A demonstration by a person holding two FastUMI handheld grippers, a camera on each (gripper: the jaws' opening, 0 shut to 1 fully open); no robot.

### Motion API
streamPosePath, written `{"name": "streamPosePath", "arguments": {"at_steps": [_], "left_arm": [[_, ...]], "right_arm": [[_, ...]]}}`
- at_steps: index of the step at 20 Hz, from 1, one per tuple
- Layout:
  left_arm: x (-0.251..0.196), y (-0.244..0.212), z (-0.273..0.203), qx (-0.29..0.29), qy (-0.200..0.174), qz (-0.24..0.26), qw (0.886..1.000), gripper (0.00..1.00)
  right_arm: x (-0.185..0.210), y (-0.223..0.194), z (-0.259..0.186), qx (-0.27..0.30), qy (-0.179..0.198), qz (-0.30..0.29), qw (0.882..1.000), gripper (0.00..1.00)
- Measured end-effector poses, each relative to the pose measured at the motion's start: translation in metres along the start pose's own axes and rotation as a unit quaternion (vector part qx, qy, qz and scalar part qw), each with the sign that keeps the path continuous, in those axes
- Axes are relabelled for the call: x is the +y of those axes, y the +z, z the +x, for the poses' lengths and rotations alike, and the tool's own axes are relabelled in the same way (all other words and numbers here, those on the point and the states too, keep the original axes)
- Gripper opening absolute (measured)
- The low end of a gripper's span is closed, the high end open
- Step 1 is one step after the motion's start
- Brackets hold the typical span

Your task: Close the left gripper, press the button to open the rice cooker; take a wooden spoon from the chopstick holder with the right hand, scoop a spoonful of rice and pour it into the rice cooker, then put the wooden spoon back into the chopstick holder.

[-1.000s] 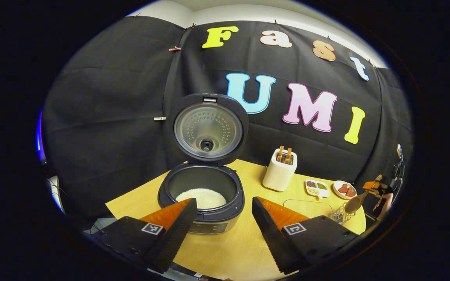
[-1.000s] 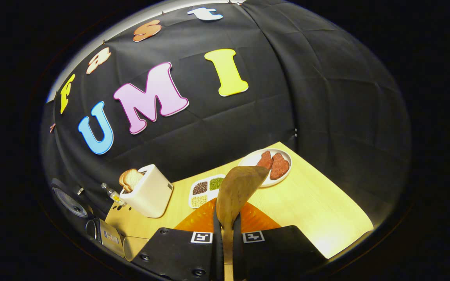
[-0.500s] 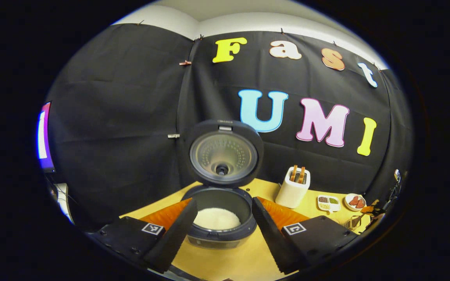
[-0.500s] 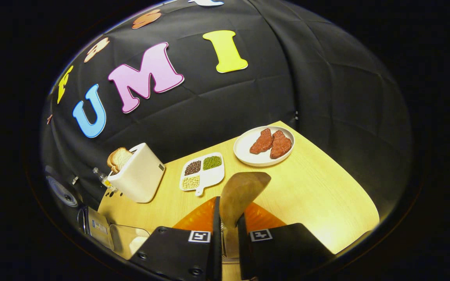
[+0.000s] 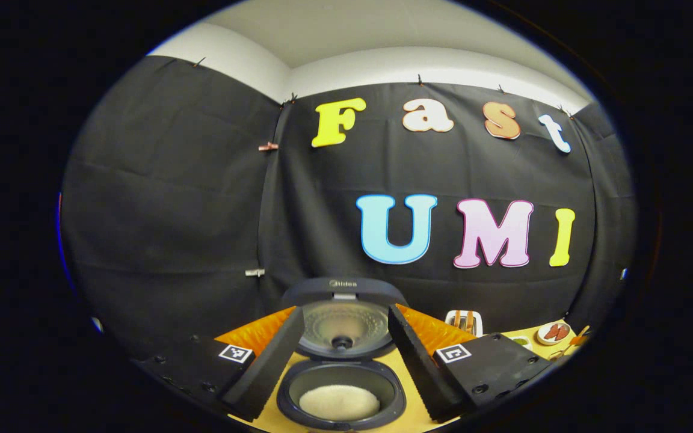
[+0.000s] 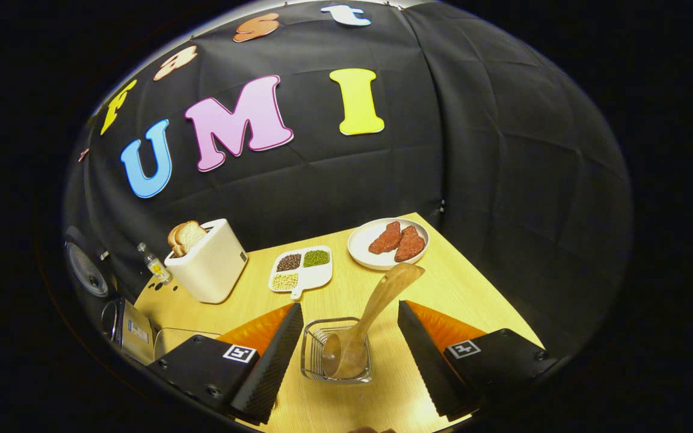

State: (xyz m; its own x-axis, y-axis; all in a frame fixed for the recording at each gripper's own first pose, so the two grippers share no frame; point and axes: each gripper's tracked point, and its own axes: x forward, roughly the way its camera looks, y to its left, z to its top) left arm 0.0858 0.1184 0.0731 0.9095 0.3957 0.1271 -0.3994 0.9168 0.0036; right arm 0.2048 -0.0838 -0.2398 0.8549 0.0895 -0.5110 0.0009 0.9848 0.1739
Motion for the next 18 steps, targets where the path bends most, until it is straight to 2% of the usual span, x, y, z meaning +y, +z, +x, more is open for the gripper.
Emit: {"name": "streamPosePath", "arguments": {"at_steps": [2,3,5,11,12,14,18], "left_arm": [[0.000,0.010,0.018,-0.017,-0.015,0.009,1.000,0.92],[0.000,0.012,0.028,-0.024,-0.024,0.010,0.999,0.95],[-0.001,0.016,0.047,-0.036,-0.035,0.013,0.999,0.95],[0.000,0.027,0.111,-0.076,-0.064,0.030,0.995,0.94],[0.001,0.023,0.119,-0.074,-0.067,0.030,0.995,0.92],[0.004,0.014,0.135,-0.060,-0.072,0.013,0.996,0.93],[0.016,-0.019,0.153,-0.005,-0.059,0.002,0.998,0.94]], "right_arm": [[0.005,-0.002,-0.019,-0.001,-0.001,-0.020,1.000,0.99],[0.009,-0.005,-0.027,0.000,-0.001,-0.029,1.000,0.99],[0.015,-0.011,-0.045,0.002,-0.003,-0.041,0.999,0.99],[0.032,-0.036,-0.091,0.019,-0.014,-0.047,0.999,0.99],[0.034,-0.041,-0.096,0.022,-0.018,-0.050,0.998,0.99],[0.038,-0.048,-0.106,0.026,-0.023,-0.052,0.998,0.99],[0.049,-0.060,-0.116,0.036,-0.024,-0.050,0.998,0.99]]}}
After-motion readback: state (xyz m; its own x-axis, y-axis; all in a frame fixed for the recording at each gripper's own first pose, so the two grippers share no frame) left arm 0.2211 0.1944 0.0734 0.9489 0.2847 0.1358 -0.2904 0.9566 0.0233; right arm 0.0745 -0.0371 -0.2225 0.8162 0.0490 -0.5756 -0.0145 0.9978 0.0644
